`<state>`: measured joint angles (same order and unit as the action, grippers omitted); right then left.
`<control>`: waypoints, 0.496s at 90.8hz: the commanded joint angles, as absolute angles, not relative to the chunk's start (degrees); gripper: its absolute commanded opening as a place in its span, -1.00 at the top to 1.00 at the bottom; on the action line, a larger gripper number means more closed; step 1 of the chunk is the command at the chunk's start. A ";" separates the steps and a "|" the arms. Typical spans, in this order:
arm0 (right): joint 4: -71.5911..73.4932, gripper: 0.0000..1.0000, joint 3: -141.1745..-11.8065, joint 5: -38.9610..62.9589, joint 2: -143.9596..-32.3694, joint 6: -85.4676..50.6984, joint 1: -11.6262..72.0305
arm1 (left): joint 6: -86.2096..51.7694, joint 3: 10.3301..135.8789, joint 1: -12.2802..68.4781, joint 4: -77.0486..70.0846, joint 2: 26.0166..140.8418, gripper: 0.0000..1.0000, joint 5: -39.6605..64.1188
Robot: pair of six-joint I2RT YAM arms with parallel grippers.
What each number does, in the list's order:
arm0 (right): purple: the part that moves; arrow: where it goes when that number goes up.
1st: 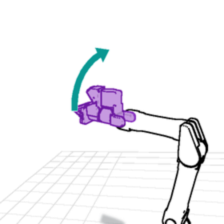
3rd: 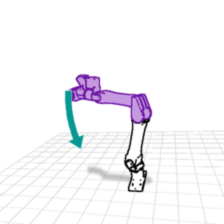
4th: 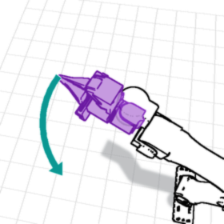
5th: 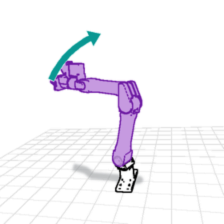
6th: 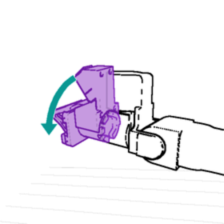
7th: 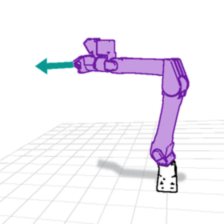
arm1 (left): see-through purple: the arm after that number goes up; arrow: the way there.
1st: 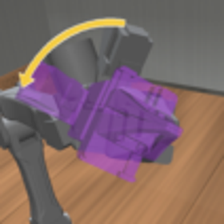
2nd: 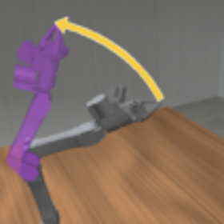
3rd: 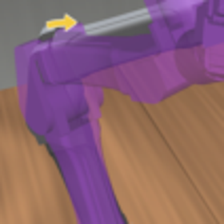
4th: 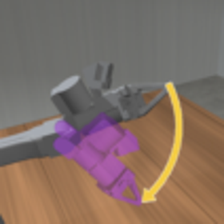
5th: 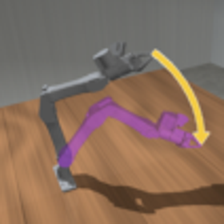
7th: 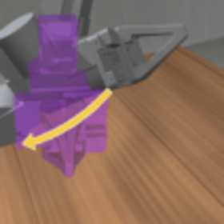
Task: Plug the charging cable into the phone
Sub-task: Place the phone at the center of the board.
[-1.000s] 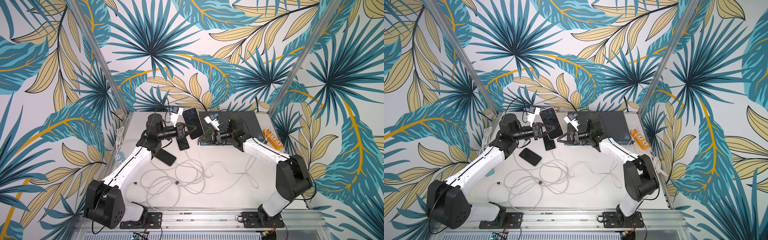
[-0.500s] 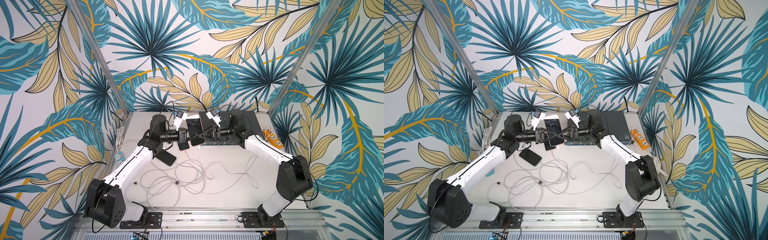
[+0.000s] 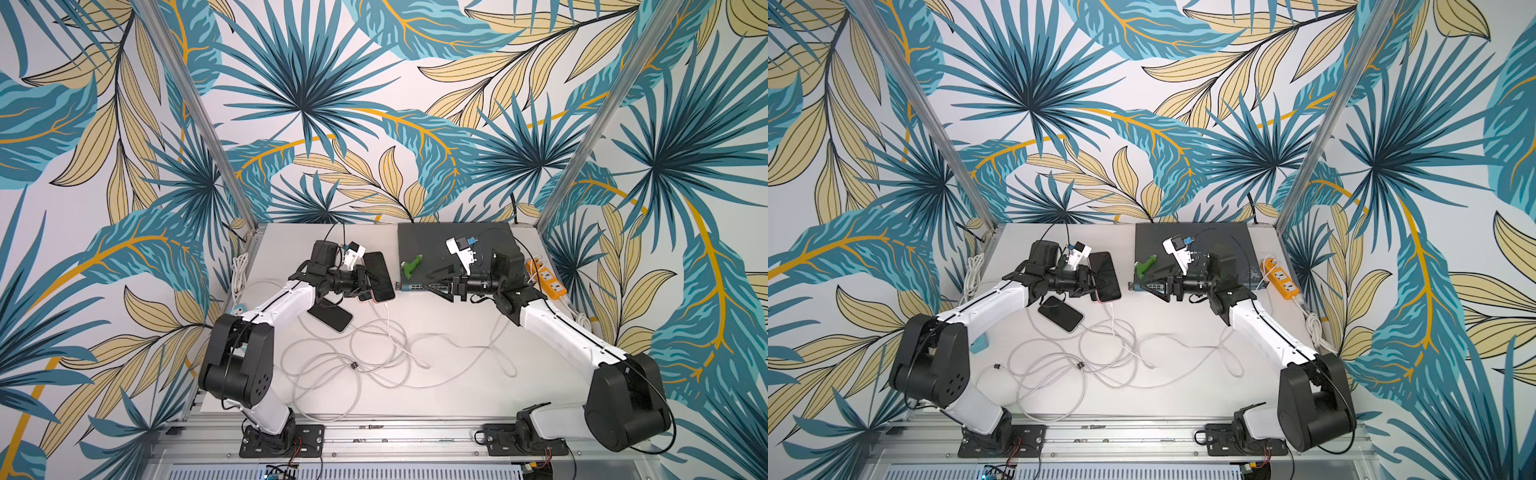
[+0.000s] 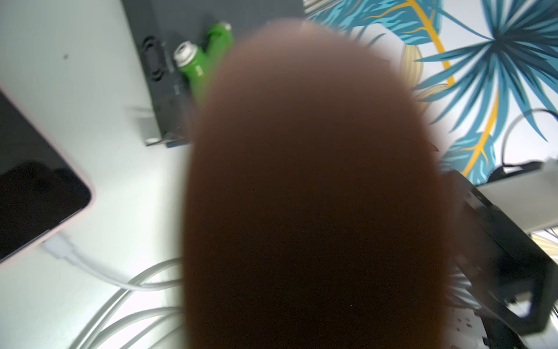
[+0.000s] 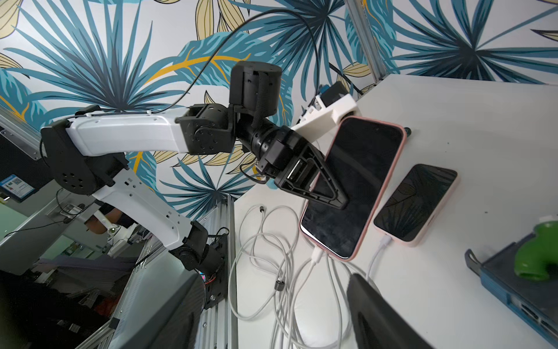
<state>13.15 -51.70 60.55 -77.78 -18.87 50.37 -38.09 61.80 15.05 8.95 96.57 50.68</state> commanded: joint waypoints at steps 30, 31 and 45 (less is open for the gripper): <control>14.31 -0.56 -41.88 54.28 -66.96 -21.13 44.70 | -38.82 61.71 24.81 5.30 107.08 0.83 50.02; 14.32 -0.56 -41.81 54.26 -66.84 -21.24 44.67 | -38.84 61.88 25.02 5.33 107.28 0.81 49.97; 13.90 -0.56 -40.68 51.78 -64.88 -21.32 44.43 | -39.75 63.97 27.16 4.63 111.62 0.69 49.29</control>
<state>13.82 -42.39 54.19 -66.78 -20.82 44.75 -39.18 61.30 26.48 8.03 109.25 48.88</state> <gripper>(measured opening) 0.777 0.144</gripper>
